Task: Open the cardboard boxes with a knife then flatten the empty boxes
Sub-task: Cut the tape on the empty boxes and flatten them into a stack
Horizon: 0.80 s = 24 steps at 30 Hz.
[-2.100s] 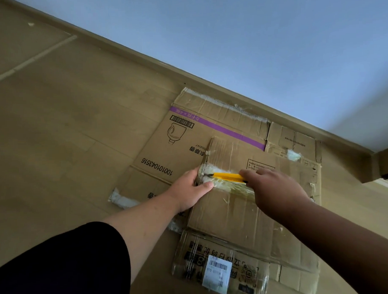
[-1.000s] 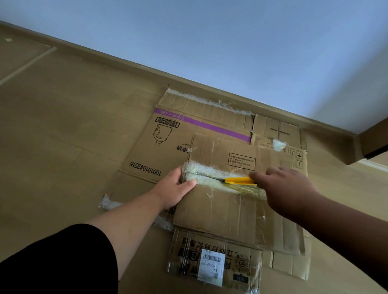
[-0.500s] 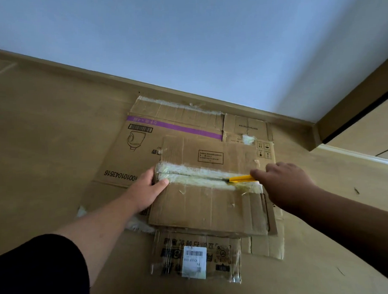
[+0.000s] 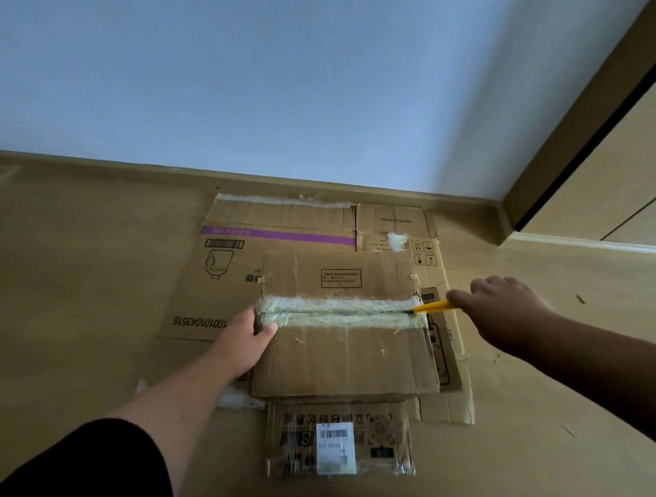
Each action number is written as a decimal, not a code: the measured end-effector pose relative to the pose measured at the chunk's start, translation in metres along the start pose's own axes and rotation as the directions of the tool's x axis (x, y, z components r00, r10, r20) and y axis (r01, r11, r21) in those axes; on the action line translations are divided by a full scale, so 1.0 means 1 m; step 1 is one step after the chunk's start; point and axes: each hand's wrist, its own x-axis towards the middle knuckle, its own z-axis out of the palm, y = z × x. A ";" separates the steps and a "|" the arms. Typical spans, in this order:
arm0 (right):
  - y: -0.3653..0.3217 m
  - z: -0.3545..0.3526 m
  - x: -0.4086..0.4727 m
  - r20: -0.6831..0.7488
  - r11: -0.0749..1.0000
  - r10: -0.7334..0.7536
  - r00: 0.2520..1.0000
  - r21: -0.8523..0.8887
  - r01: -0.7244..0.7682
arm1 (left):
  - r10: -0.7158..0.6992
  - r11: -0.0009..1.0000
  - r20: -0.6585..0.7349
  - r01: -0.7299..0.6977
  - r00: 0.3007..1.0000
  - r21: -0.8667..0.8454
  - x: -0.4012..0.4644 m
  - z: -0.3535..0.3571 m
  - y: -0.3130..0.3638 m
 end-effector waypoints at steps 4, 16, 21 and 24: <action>0.019 0.013 -0.013 0.020 0.999 0.040 0.999 0.020 -0.040 | 0.006 1.000 0.001 -0.006 1.000 -0.018 0.002 0.006 0.002; 0.022 0.029 -0.025 0.024 0.870 0.243 0.970 0.437 -0.229 | 0.287 0.875 -0.236 -0.154 0.928 0.458 0.003 0.023 0.005; 0.004 0.030 -0.022 0.155 0.788 0.138 0.978 0.581 -0.203 | 0.373 0.767 -0.136 -0.222 0.918 0.602 -0.001 0.030 0.024; -0.004 0.040 -0.019 0.160 0.750 0.107 0.981 0.635 -0.185 | 0.415 0.737 -0.102 -0.269 0.904 0.620 -0.001 0.034 0.023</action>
